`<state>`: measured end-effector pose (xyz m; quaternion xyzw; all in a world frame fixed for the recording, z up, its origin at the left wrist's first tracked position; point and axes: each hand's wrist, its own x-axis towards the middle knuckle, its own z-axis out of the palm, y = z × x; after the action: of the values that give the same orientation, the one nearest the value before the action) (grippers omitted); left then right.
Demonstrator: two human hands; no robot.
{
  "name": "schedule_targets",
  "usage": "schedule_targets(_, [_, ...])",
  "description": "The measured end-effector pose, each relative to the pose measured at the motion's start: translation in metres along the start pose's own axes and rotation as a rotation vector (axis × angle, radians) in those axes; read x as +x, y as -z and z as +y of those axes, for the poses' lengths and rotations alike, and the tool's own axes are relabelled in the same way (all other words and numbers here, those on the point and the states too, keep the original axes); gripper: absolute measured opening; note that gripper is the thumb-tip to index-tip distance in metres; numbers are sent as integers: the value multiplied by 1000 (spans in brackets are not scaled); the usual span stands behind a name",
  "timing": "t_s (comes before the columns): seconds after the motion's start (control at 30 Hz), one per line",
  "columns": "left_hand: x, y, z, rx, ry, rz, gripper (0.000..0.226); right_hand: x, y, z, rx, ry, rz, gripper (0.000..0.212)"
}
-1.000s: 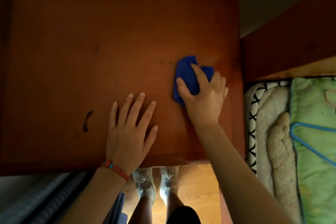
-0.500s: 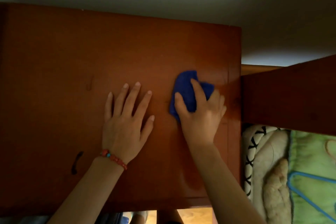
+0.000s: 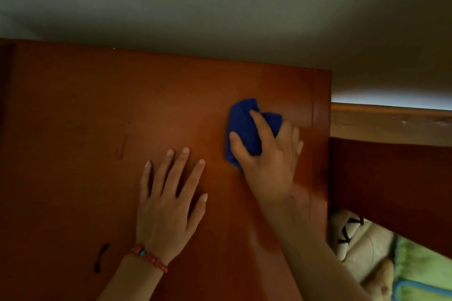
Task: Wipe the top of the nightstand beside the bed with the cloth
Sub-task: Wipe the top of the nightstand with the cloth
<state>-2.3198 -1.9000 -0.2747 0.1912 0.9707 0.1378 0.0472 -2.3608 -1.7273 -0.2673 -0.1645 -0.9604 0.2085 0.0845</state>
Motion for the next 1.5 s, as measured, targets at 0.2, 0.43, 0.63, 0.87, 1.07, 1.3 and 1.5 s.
schedule_targets(0.2, [21,6,-15,30,34,24,53,70,-11,-4,26,-15,79,53])
schedule_targets(0.43, [31,6,-26,29,43,18,53,81,-24,-21,44,-63,100,55])
schedule_targets(0.63, [31,7,-26,-5,49,16,52,92,-18,-12,-13,35,98,53])
schedule_targets(0.87, [31,7,-29,-2,36,21,52,90,-34,-48,4,74,31,52])
schedule_targets(1.07, [24,11,-39,-46,8,23,50,59,-31,-43,24,19,42,53])
schedule_targets(1.3, [-20,12,-48,-49,-13,-25,50,59,-32,-51,3,5,78,53])
schedule_targets(1.5, [-20,11,-50,-16,-37,8,51,16,-32,-49,27,3,108,52])
